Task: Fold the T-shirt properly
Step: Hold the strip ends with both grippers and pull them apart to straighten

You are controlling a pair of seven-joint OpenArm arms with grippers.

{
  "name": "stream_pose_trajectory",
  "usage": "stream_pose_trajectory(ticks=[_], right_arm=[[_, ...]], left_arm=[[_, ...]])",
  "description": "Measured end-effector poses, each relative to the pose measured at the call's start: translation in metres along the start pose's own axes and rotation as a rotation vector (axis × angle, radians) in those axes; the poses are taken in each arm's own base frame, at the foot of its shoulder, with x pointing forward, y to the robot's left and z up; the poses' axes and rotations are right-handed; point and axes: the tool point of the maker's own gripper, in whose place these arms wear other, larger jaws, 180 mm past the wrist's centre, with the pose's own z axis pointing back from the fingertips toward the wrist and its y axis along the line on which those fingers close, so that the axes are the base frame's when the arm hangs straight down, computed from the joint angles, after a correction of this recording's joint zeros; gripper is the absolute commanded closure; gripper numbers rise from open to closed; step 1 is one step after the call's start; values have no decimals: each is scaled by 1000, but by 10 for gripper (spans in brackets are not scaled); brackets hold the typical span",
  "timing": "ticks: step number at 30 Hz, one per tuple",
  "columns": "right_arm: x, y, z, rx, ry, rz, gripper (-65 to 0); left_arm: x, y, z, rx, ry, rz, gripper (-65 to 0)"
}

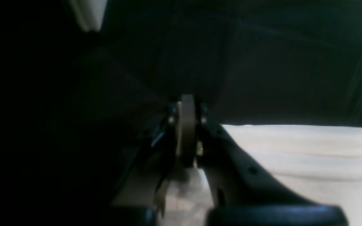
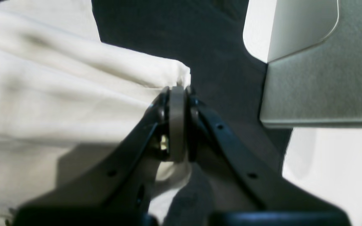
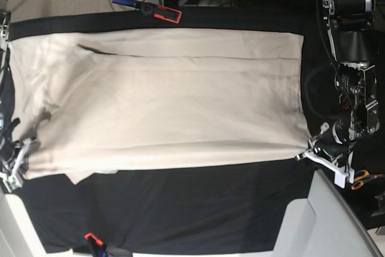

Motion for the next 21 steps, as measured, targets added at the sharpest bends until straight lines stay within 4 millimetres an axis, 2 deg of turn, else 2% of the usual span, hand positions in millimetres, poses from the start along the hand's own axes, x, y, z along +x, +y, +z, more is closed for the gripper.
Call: stream_pose_trajectory(ticks=[6, 11, 18, 21], right_arm=[[-12, 16, -4, 30, 9, -26, -2], [-6, 33, -9, 55, -11, -41, -2], [-11, 28, -6, 45, -3, -34, -2], [-24, 38, -1, 58, 12, -25, -2]], left_arm=[[-10, 3, 0, 7, 17, 2, 0], [-14, 6, 1, 13, 24, -1, 0], [-19, 5, 1, 11, 29, -6, 0], [-30, 6, 3, 17, 46, -12, 0]])
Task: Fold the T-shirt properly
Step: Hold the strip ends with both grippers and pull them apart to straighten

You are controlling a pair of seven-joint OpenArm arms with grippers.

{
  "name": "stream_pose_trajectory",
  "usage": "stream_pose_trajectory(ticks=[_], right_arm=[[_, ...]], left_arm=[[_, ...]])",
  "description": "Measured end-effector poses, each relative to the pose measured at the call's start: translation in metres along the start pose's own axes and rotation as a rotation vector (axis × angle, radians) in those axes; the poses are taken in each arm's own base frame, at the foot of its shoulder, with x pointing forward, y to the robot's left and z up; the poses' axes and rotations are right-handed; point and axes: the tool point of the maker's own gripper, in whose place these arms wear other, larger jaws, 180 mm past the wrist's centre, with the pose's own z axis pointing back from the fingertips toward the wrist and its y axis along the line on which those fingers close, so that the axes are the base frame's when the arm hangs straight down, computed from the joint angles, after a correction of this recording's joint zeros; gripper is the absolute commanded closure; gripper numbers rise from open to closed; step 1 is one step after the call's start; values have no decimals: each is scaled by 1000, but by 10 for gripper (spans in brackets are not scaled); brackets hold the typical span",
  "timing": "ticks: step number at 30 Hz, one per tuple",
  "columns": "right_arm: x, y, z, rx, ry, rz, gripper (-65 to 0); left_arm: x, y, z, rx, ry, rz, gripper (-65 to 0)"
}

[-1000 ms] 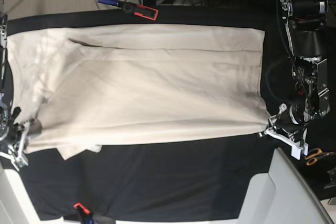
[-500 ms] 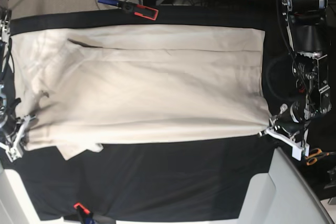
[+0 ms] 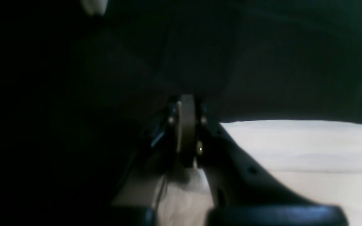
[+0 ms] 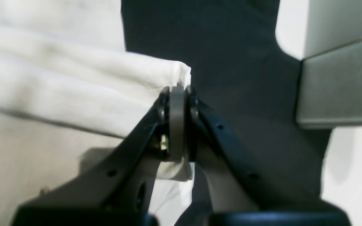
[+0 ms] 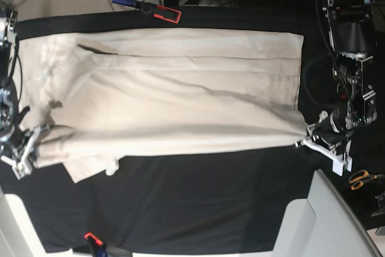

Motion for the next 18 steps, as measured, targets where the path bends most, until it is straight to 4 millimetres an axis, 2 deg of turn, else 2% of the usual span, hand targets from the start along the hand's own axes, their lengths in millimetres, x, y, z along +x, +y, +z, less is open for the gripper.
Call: stream_pose_trajectory(ticks=[2, 4, 6, 9, 12, 14, 18], right_arm=[[-12, 7, 3, 9, 22, 5, -2], [-21, 12, 5, 21, 39, 5, -2], [-24, 14, 6, 23, 43, 5, -2], [-26, 14, 7, 23, 45, 9, -2], [-41, 9, 12, 17, 91, 15, -2], [-48, 7, 14, 14, 119, 16, -2], [-36, -1, 25, -26, 96, 34, -2]], left_arm=[[-2, -2, 3, -3, 0, -14, 0], [5, -6, 6, -11, -20, -24, 0], [9, -8, 7, -16, -33, -26, 0], [-5, -3, 8, -6, -6, -28, 0], [-22, 3, 10, 6, 29, -32, 0], [-23, 6, 11, 8, 32, -32, 0], [-25, 6, 11, 7, 30, -33, 0]])
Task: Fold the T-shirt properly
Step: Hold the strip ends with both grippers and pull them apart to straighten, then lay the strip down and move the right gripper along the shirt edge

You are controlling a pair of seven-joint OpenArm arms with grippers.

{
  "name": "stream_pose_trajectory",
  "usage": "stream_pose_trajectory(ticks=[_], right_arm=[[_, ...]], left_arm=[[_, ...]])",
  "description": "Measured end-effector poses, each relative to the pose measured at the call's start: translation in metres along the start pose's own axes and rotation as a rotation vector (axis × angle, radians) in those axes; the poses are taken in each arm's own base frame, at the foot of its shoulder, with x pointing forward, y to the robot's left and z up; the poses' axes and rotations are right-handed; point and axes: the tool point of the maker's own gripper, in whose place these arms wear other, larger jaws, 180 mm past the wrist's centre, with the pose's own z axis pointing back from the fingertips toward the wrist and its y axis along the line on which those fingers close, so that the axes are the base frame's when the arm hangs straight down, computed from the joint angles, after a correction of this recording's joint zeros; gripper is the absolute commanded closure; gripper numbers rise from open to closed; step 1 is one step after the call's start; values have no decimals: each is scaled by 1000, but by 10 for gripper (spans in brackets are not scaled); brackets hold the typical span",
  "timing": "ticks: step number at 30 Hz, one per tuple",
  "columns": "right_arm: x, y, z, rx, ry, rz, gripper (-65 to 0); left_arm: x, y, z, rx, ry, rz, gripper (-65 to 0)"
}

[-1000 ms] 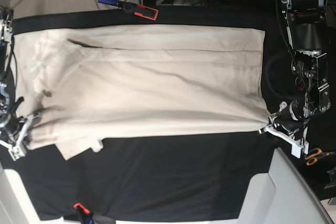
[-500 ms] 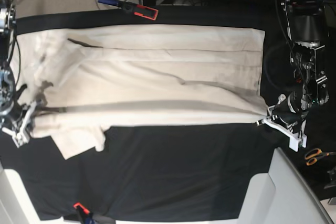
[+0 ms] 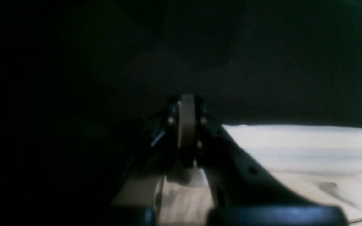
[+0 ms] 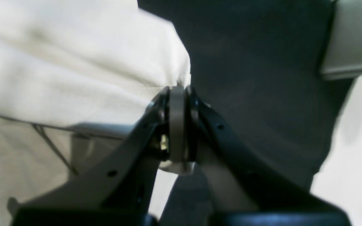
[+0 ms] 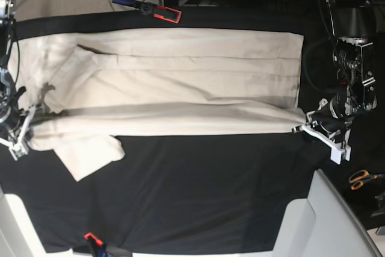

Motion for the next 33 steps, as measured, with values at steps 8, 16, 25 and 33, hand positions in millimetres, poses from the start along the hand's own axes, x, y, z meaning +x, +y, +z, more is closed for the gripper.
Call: stream_pose_trajectory(ticks=[8, 16, 25, 33], right_arm=[[-5, 8, 16, 0, 58, 6, -2], [-19, 15, 32, 5, 96, 3, -2], [-52, 33, 40, 38, 182, 9, -2], [-52, 43, 38, 49, 180, -8, -2]], left_arm=[[-8, -3, 6, -5, 7, -21, 0], [-29, -3, 13, -4, 41, -50, 0], [-57, -4, 16, -12, 107, -106, 0], [-77, -2, 19, -9, 146, -107, 0]])
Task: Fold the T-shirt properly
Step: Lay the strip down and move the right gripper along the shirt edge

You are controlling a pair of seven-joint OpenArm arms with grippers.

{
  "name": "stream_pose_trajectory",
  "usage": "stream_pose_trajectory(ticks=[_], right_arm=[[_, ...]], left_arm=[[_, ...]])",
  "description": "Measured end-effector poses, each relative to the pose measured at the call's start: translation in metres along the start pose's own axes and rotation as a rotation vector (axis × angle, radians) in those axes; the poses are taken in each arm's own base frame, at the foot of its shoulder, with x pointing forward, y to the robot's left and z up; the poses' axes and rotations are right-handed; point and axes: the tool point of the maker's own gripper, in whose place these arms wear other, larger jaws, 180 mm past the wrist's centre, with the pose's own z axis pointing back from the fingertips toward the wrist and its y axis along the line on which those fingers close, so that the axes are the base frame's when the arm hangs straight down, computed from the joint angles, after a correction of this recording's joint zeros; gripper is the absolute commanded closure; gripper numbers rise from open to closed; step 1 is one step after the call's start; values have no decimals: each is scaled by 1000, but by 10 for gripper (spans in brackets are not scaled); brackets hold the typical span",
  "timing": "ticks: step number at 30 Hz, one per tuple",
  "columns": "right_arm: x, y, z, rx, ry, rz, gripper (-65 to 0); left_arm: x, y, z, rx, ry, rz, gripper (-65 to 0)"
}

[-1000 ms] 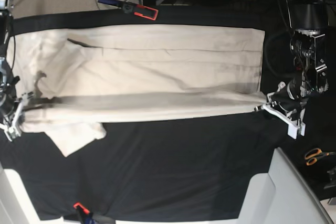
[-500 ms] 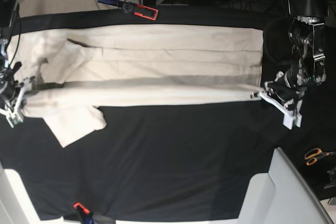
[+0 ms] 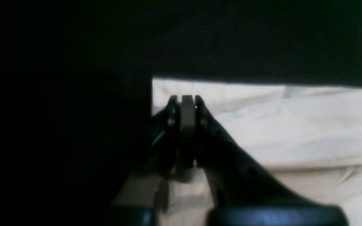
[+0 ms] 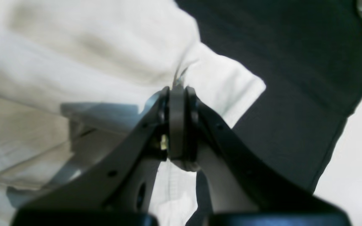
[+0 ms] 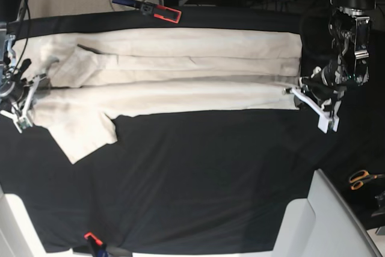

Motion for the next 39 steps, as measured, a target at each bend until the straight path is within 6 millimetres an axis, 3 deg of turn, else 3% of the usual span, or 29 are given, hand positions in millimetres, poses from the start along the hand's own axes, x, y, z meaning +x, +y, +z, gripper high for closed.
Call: stream_pose_trajectory(ticks=[5, 12, 15, 18, 20, 21, 25, 29, 35, 39], right_arm=[[-2, 1, 0, 1, 4, 1, -2], [-23, 11, -6, 34, 59, -26, -38], [-22, 10, -7, 29, 58, -26, -177], [-21, 6, -6, 19, 51, -33, -390], [-16, -5, -1, -11, 30, -64, -494], [-14, -15, 3, -40, 18, -74, -515], [7, -42, 24, -137, -60, -114, -515], [30, -43, 37, -160, -115, -49, -515], [66, -4, 9, -31, -146, 14, -515], [69, -5, -10, 17, -84, -6, -515]], left_arm=[[-9, 2, 1, 3, 17, 0, 0], [-12, -5, -2, -8, 20, 13, 0], [-12, -5, -2, -8, 19, 13, 0], [-11, -4, -2, -6, 18, 10, 0], [-13, -4, -2, -6, 21, 10, 0], [-13, -4, -2, -6, 21, 11, 0], [-15, -4, -1, -5, 25, 11, 0], [-16, -3, -1, 0, 28, 14, 0], [-16, -2, -1, 0, 29, 14, 0], [-15, -3, -2, -1, 25, 17, 0]])
